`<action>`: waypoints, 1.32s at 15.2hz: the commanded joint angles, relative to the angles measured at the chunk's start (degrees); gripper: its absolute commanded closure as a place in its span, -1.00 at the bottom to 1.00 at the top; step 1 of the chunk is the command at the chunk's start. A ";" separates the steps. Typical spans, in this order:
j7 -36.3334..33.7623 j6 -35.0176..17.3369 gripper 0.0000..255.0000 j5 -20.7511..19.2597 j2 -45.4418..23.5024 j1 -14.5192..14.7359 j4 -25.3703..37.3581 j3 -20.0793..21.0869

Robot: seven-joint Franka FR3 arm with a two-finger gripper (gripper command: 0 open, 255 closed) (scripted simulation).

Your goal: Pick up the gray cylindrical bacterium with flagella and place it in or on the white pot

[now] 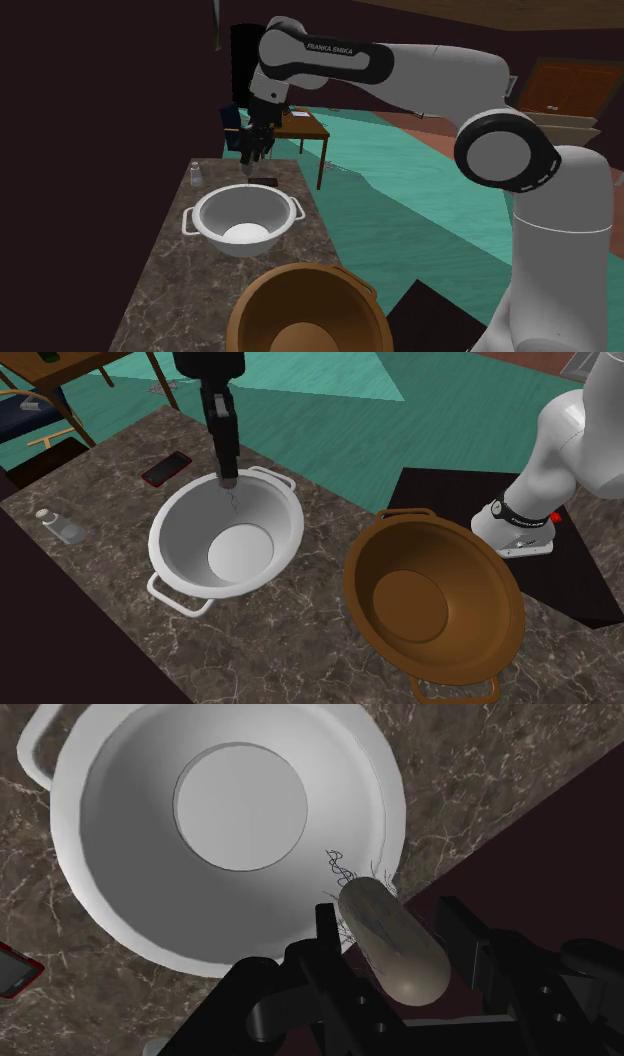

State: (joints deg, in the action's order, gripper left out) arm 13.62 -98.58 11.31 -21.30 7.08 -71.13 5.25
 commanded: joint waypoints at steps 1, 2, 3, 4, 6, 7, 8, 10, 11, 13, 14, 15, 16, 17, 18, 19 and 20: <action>0.55 4.38 1.00 -0.25 -5.30 -0.81 9.44 -0.39; 0.71 6.97 1.00 -0.39 -8.78 -1.19 15.40 -0.53; 0.70 10.31 1.00 -0.58 -13.18 -1.52 23.05 -0.62; -0.05 18.06 1.00 -1.08 -23.03 -1.65 40.62 -0.51; 0.96 12.77 1.00 -0.81 -18.13 -1.95 30.33 -0.62; 1.29 11.10 1.00 -0.72 -16.89 -2.01 27.39 -0.67; 1.58 9.64 1.00 -0.65 -15.90 -2.06 24.92 -0.70; 2.09 7.08 1.00 -0.52 -14.40 -2.13 20.82 -0.75; 2.33 5.93 1.00 -0.46 -13.81 -2.16 19.04 -0.77; 2.76 3.77 1.00 -0.36 -12.84 -2.20 15.87 -0.79; 2.97 2.76 1.00 -0.30 -12.44 -2.22 14.44 -0.80; 3.17 1.78 1.00 -0.25 -12.09 -2.23 13.09 -0.81; 3.36 0.83 1.00 -0.21 -11.78 -2.24 11.82 -0.82; 3.55 -0.09 1.00 -0.16 -11.51 -2.25 10.60 -0.82; 3.73 -0.98 1.00 -0.11 -11.27 -2.26 9.45 -0.83; 3.91 -1.86 1.00 -0.07 -11.06 -2.27 8.35 -0.83; 4.09 -2.72 1.00 -0.02 -10.89 -2.28 7.30 -0.83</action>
State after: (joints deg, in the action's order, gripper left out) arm 17.48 -100.41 11.25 -32.28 4.85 -62.86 4.43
